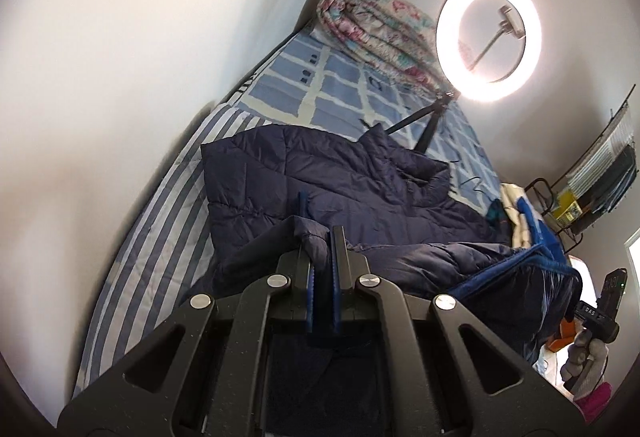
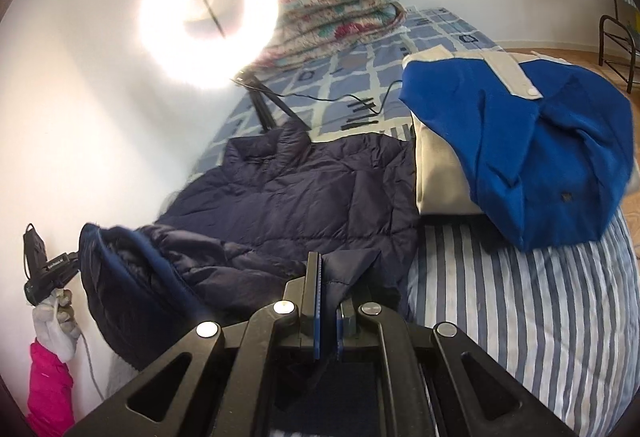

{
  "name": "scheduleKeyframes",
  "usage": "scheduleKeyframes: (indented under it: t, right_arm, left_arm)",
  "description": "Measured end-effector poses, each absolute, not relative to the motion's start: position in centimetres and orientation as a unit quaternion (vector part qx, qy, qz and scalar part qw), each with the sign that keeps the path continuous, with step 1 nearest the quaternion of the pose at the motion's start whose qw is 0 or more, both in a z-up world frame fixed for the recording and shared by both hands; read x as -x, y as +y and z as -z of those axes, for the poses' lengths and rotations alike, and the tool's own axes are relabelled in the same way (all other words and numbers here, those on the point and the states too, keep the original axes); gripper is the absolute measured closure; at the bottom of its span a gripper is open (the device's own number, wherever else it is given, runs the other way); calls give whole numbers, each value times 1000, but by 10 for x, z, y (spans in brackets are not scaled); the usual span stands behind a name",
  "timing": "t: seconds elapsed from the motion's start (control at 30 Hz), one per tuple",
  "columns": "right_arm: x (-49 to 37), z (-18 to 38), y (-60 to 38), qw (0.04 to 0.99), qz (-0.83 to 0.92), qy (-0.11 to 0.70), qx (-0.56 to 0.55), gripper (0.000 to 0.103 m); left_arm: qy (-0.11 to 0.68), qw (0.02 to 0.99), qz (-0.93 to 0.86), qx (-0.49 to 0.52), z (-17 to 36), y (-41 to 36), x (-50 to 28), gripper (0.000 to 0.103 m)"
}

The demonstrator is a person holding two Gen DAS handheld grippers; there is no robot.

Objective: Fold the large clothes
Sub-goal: 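Lift the hem and fold it toward the collar with both tools, then open both tools and release the folded hem onto the jacket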

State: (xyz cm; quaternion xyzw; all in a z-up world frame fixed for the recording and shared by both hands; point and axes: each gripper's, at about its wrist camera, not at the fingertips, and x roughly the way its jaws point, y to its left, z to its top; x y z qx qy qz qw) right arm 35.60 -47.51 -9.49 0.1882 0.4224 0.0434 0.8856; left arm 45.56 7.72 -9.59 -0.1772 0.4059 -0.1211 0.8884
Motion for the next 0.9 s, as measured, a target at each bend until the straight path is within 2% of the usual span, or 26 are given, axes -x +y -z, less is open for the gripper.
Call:
scheduleKeyframes:
  t: [0.37,0.63,0.73,0.83,0.9]
  right_arm:
    - [-431,158,-488,875,-2,459,-154,102]
    - [-443,173,-485,874,-6,467,-132,101]
    - [-440,171,-491,875,-18,464,-138,100]
    - [-431,162,-499,884,-22,447,-134,81]
    - [-423,153,-509,894,-17,427,-134,58]
  left_arm:
    - [457,873,82,148,180,67,-527,99]
    - [464,870,93,137,189,60,-548,99]
    - [461,870,107,140,182,59,-553,92]
    - [460,867,121,150,170,63,-557,75]
    - [454,868,130,153,161,67,-557,69]
